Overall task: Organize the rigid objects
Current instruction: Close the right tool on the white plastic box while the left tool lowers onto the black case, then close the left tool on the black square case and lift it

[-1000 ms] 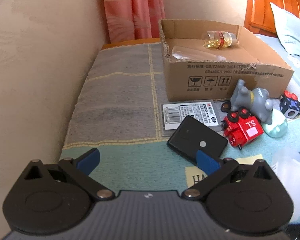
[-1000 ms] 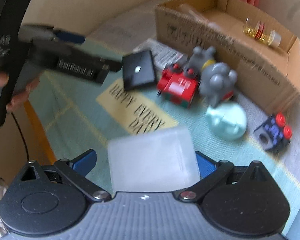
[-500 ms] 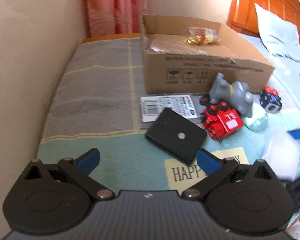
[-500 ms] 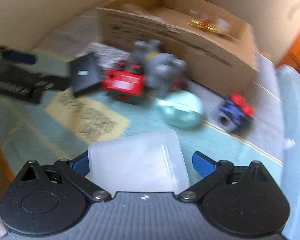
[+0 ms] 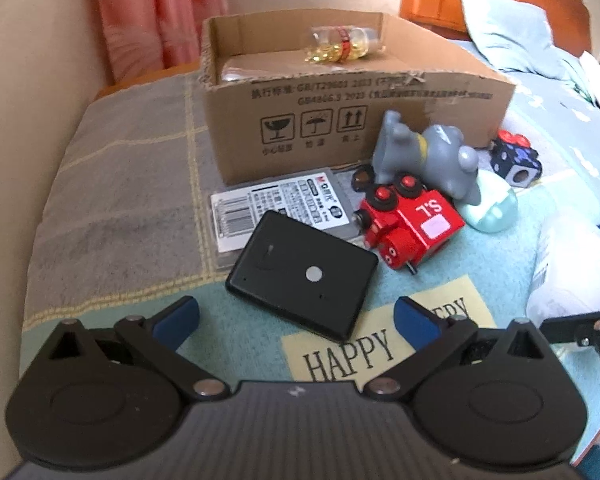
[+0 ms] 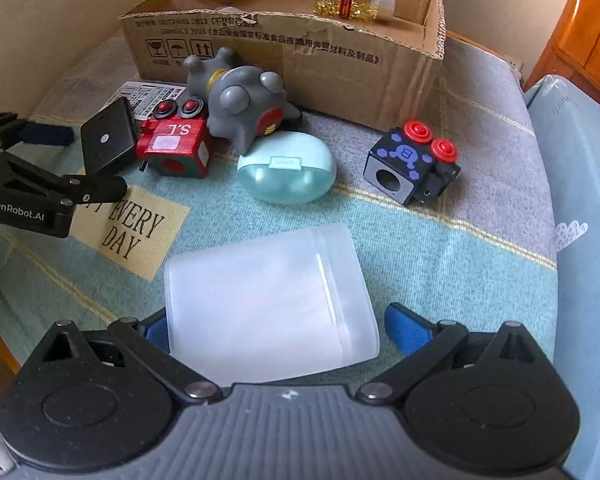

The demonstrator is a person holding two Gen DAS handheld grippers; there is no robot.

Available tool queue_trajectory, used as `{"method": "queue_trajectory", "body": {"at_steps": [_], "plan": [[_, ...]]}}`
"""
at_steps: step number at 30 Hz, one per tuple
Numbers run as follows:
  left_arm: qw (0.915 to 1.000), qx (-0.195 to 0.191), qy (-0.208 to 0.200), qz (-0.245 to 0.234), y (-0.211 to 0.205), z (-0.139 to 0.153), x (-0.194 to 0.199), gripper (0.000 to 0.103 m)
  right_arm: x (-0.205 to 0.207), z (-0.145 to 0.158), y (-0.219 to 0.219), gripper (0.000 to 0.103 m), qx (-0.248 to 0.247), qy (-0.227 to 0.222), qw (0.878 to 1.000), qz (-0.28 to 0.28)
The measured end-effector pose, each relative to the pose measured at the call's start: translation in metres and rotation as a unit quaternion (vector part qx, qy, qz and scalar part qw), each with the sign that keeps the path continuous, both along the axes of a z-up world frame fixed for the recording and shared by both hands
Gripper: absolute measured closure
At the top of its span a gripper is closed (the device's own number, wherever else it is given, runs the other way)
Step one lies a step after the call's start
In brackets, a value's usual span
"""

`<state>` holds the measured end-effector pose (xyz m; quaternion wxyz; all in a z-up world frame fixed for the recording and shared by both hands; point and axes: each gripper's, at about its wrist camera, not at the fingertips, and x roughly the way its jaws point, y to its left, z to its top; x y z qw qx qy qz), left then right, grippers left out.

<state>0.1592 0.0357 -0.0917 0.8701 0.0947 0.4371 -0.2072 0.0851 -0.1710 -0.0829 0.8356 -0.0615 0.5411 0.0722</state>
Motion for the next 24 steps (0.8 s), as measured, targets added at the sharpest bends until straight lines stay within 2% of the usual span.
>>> {"method": "queue_trajectory", "body": {"at_steps": [4,7,10,15,19,21,24], "plan": [[0.9996,0.011,0.009,-0.025,-0.004,0.002,0.008,0.001,-0.002,-0.002,-0.001,0.000,-0.004,-0.005,1.000,0.018],[0.9966,0.029,-0.021,-0.075,-0.014,0.006,0.004,0.001,-0.005,-0.003,-0.003,0.000,-0.001,-0.007,1.000,0.029],[0.9927,0.037,-0.029,-0.111,-0.022,0.005,0.005,0.001,-0.005,-0.003,-0.004,0.000,-0.001,-0.007,0.999,0.036],[0.9919,0.025,-0.014,-0.124,-0.022,0.009,0.007,0.004,-0.007,-0.003,-0.006,0.000,0.001,-0.010,0.999,0.043],[0.9903,0.022,0.001,-0.137,-0.021,0.011,0.000,0.013,-0.015,-0.001,-0.007,0.000,0.001,-0.013,0.999,0.045],[0.9923,0.025,0.005,-0.122,-0.022,0.009,0.000,0.014,-0.017,-0.001,-0.006,0.000,0.001,-0.015,0.999,0.044],[0.9936,0.013,0.006,-0.112,-0.022,0.010,-0.001,0.022,-0.019,-0.001,-0.006,0.000,0.001,-0.016,0.999,0.044]]}}
